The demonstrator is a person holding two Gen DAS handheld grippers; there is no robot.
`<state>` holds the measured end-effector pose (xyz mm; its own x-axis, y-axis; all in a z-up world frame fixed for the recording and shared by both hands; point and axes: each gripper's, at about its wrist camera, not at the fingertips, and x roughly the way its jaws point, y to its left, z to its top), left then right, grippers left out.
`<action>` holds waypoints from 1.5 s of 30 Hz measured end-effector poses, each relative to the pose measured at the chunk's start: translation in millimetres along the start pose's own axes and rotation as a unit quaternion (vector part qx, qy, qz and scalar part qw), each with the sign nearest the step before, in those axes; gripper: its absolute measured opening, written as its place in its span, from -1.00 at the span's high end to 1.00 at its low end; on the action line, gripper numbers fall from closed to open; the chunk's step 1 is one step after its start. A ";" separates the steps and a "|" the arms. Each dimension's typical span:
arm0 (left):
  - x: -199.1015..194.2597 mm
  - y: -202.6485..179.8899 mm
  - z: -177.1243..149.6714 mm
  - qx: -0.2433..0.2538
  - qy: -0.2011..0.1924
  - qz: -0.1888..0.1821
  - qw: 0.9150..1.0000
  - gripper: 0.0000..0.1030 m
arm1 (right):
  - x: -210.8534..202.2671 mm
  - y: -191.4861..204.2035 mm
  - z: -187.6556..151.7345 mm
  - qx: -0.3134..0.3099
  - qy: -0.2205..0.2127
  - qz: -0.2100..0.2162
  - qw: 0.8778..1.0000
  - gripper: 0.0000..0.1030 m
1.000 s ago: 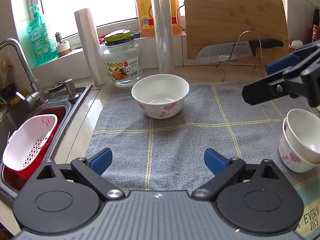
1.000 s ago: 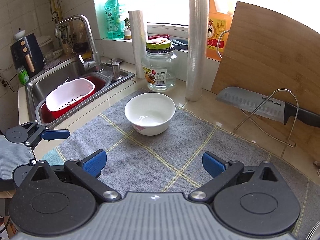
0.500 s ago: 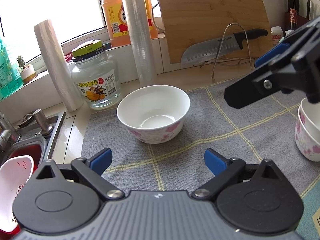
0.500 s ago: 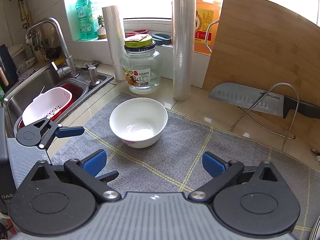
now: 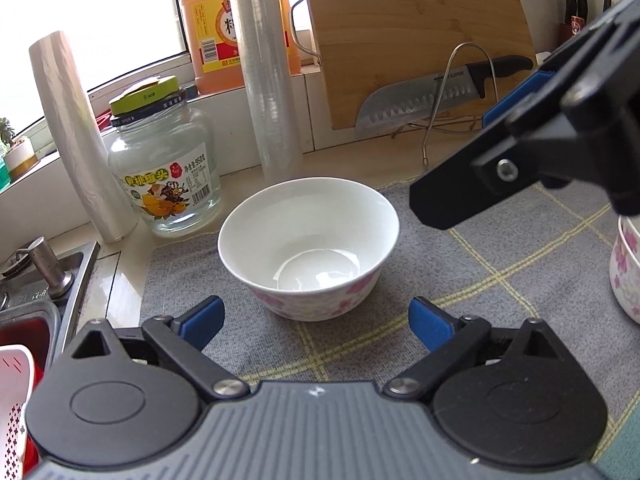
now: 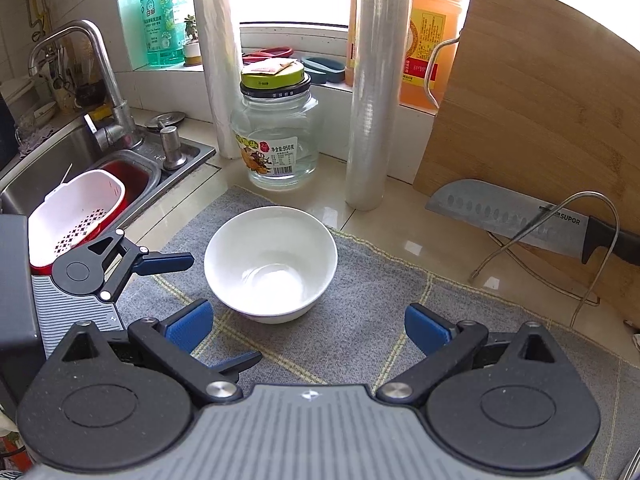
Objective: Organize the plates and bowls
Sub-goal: 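Move the right gripper to the pink-flower bowl and grip its rim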
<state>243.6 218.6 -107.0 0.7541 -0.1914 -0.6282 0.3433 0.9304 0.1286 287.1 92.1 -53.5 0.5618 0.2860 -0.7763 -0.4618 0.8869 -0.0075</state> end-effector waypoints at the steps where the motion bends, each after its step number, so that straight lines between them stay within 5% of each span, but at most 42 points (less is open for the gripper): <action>1: 2.3 0.2 0.7 0.005 -0.002 0.004 1.000 -0.91 | 2.4 0.1 1.9 -0.001 0.002 0.001 1.000 -1.00; 29: 25.5 17.3 7.2 0.002 -0.027 -0.024 0.999 -0.88 | 94.0 -3.4 44.0 -0.016 0.077 0.062 0.995 -0.73; 45: 24.8 18.9 6.3 0.002 -0.034 -0.036 0.999 -0.87 | 109.4 -4.4 50.0 -0.015 0.087 0.075 0.993 -0.62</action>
<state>272.4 229.4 -115.3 0.7641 -0.2782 -0.5820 0.3997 0.9124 0.0887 384.9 137.6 -106.9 0.3597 0.3454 -0.8668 -0.5538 0.8267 0.0996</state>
